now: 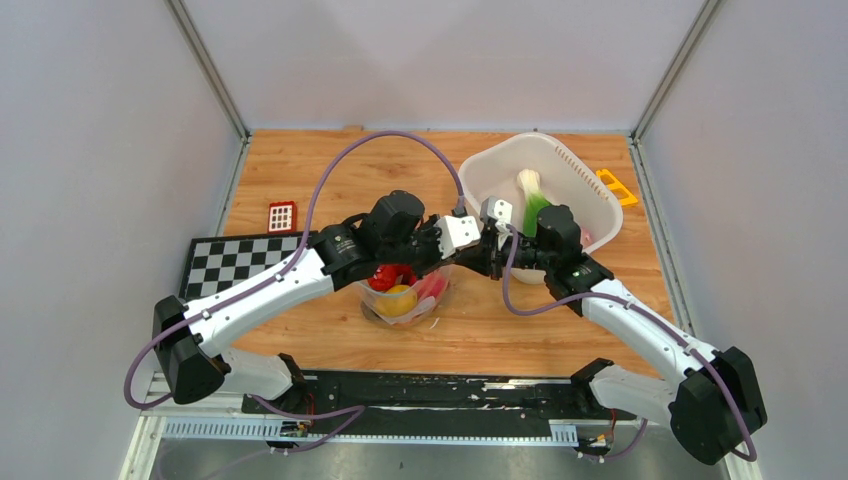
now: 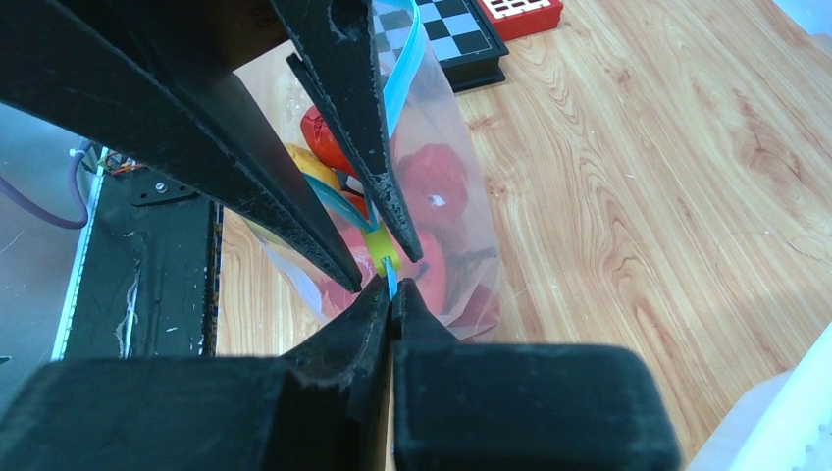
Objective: Place the food in the zip-top bag and seal the zipper
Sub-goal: Zip the zipper food storage bag at the center of the board.
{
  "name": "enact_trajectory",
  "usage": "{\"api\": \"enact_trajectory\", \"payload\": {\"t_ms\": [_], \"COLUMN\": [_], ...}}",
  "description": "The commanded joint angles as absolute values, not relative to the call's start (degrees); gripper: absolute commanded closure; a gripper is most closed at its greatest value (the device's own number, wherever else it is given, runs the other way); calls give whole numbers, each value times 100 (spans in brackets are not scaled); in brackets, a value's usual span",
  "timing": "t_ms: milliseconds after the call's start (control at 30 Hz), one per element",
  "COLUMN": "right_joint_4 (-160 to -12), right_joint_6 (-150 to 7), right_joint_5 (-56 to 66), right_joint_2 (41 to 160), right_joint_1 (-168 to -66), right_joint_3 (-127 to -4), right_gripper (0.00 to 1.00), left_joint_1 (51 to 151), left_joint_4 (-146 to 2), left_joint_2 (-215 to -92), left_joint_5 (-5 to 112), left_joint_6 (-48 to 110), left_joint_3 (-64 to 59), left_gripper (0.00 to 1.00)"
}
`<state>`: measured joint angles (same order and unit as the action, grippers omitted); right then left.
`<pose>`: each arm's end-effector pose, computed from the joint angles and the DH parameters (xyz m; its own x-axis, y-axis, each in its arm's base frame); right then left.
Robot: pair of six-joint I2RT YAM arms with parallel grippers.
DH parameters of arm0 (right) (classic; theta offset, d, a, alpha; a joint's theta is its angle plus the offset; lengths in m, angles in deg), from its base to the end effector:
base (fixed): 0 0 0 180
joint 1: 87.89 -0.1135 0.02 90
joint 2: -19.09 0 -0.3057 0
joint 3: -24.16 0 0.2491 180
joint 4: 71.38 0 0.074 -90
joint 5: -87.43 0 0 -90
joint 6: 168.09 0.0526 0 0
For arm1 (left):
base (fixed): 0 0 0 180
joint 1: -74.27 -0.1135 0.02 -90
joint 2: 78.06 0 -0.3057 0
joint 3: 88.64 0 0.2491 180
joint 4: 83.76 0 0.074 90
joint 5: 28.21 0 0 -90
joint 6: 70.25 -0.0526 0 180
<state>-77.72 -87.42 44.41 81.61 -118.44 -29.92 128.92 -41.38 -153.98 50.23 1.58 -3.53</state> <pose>0.1799 0.1508 0.3201 -0.0619 -0.1650 -0.9844 -0.9786 0.2042 0.0273 0.1630 -0.2480 0.3811 -0.0215 0.5583 -0.8293 0.9502 0.2694 0.1567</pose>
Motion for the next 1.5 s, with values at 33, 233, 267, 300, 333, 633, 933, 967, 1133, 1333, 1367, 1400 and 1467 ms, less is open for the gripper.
{"api": "enact_trajectory", "payload": {"t_ms": [33,233,267,300,333,633,933,967,1133,1333,1367,1400,1467], "right_joint_4": [-7583,-7599,-7592,-7591,-7586,-7527,-7342,-7302,-7213,-7222,-7224,-7222,-7229], "right_joint_6": [-8831,-8846,-8845,-8846,-8849,-8803,-8645,-8609,-8549,-8541,-8545,-8540,-8532], "right_joint_5": [4480,4489,4489,4489,4489,4464,3860,3826,3796,3729,3729,3732,3733], "right_joint_2": [8180,8158,8158,8158,8156,8143,7953,7939,7910,7874,7862,7852,7826], "right_joint_1": [-11830,-11829,-11830,-11830,-11827,-11829,-11815,-11813,-11790,-11766,-11748,-11745,-11732], "right_joint_3": [-3094,-3081,-3082,-3080,-3082,-3044,-2880,-2858,-2813,-2787,-2777,-2767,-2750], "right_gripper": [100,100,100,100,100,100,100,100,100,100,100,100,100], "left_joint_1": [12909,12903,12904,12904,12906,12904,12902,12902,12902,12895,12894,12893,12880], "left_joint_4": [-4406,-4441,-4438,-4430,-4414,-4474,-4299,-4287,-4192,-3985,-3964,-3919,-3830], "left_joint_2": [-15183,-15166,-15154,-15156,-15151,-15058,-14858,-14802,-14552,-14228,-14141,-14048,-13826], "left_joint_5": [4895,4856,4845,4862,4881,4881,5335,5396,5632,6039,6129,6159,6439], "left_joint_6": [279,248,244,244,232,164,103,122,160,244,271,306,361], "left_joint_3": [-261,-342,-357,-352,-351,-430,-757,-805,-983,-1167,-1241,-1293,-1396], "left_gripper": [70,71,73,74,77,99,100,100,100,100,100,100,100]}}
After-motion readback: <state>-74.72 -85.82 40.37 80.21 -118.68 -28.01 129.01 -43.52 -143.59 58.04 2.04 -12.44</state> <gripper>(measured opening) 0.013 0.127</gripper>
